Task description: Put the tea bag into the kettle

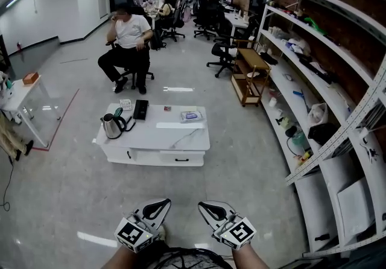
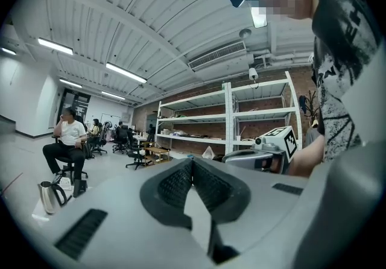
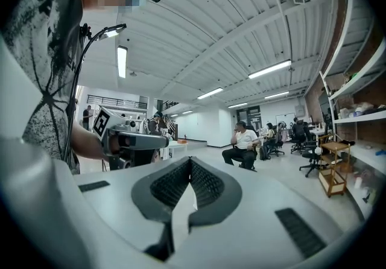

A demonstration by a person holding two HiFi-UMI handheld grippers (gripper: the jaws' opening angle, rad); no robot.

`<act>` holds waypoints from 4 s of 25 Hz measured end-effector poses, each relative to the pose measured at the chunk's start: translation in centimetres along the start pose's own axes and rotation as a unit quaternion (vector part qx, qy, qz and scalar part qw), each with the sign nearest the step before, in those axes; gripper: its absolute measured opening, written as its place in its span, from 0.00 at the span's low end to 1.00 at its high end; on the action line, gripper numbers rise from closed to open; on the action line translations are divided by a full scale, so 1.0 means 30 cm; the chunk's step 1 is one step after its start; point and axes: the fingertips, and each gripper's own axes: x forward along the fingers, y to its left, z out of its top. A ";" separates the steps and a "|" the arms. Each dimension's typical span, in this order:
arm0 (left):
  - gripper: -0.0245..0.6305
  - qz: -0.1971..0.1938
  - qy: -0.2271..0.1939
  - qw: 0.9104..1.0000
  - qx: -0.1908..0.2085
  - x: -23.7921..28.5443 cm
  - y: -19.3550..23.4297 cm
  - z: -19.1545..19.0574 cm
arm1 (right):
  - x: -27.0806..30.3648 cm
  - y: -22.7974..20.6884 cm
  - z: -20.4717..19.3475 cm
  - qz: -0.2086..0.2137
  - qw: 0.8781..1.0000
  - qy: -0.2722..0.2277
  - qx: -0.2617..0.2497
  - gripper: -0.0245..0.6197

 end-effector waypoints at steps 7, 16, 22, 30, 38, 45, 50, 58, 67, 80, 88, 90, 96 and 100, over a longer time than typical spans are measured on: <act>0.05 -0.019 0.004 1.000 0.008 0.013 0.170 0.017 | 0.164 -0.033 0.021 -0.013 1.000 0.010 -0.004 0.05; 0.05 -0.047 0.003 0.999 0.016 0.029 0.354 0.040 | 0.363 -0.059 0.055 -0.024 1.000 0.012 -0.012 0.05; 0.05 -0.057 0.001 0.998 0.017 0.026 0.459 0.034 | 0.492 -0.089 0.077 -0.032 0.999 0.006 -0.020 0.05; 0.05 -0.054 0.005 0.998 0.015 0.017 0.603 0.047 | 0.608 -0.124 0.086 -0.050 0.998 0.005 -0.029 0.05; 0.05 -0.060 0.008 0.998 0.005 0.043 0.672 0.017 | 0.667 -0.167 0.062 -0.052 0.998 0.008 -0.020 0.05; 0.05 -0.056 0.016 0.998 -0.003 0.085 0.727 -0.005 | 0.727 -0.218 0.047 -0.037 0.999 0.018 -0.016 0.05; 0.05 -0.043 0.015 0.999 -0.001 0.164 0.802 -0.005 | 0.802 -0.335 0.036 -0.022 1.000 0.010 -0.013 0.05; 0.05 0.005 0.021 1.000 -0.007 0.341 0.998 0.015 | 0.982 -0.546 0.050 0.036 0.999 0.005 -0.005 0.05; 0.05 0.060 0.022 0.998 -0.017 0.612 1.206 0.040 | 1.123 -0.888 0.104 0.077 0.997 0.005 -0.015 0.05; 0.05 0.104 0.034 0.994 -0.013 0.858 1.334 0.052 | 1.209 -1.185 0.079 0.121 0.993 -0.008 -0.009 0.05; 0.05 0.115 0.028 0.993 -0.011 0.888 1.391 0.062 | 1.269 -1.259 0.063 0.125 0.992 -0.001 -0.004 0.05; 0.05 0.114 0.021 0.993 -0.008 0.889 1.417 0.073 | 1.296 -1.259 0.071 0.129 0.992 -0.006 -0.007 0.05; 0.05 0.104 0.023 0.994 -0.017 0.883 1.554 0.048 | 1.420 -1.268 0.070 0.123 0.992 -0.002 -0.010 0.05; 0.05 0.078 0.022 0.997 -0.016 0.914 1.678 0.053 | 1.534 -1.287 0.100 0.115 0.993 -0.017 -0.013 0.05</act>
